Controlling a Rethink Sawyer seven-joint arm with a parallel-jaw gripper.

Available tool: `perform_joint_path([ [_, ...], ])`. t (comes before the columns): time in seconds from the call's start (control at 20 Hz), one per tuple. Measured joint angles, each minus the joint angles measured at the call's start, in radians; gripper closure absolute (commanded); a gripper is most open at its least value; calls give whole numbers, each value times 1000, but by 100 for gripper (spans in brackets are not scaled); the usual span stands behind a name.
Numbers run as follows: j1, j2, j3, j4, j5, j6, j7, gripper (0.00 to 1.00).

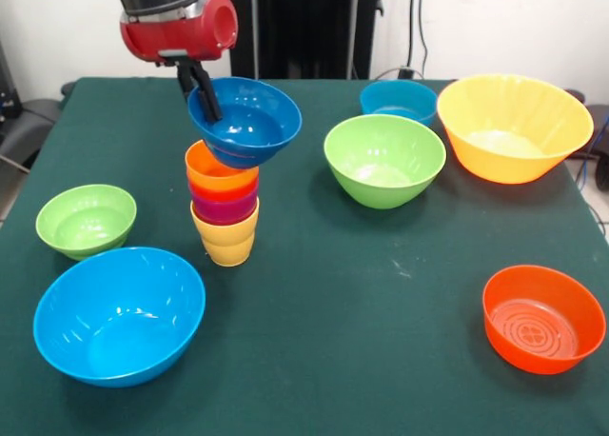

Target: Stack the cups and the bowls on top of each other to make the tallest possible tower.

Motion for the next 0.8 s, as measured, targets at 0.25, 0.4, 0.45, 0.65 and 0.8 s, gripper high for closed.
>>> perform_joint_path([
  [0.25, -10, 28, 12, 5, -24, 0, 0, 100],
  [0.4, -14, 44, 19, 6, -36, 0, 0, 100],
  [0.45, -15, 48, 23, 6, -36, 0, 0, 100],
  [0.65, -20, 53, 34, 7, -37, 0, 0, 100],
  [0.8, -23, 53, 40, 8, -37, 0, 0, 100],
])
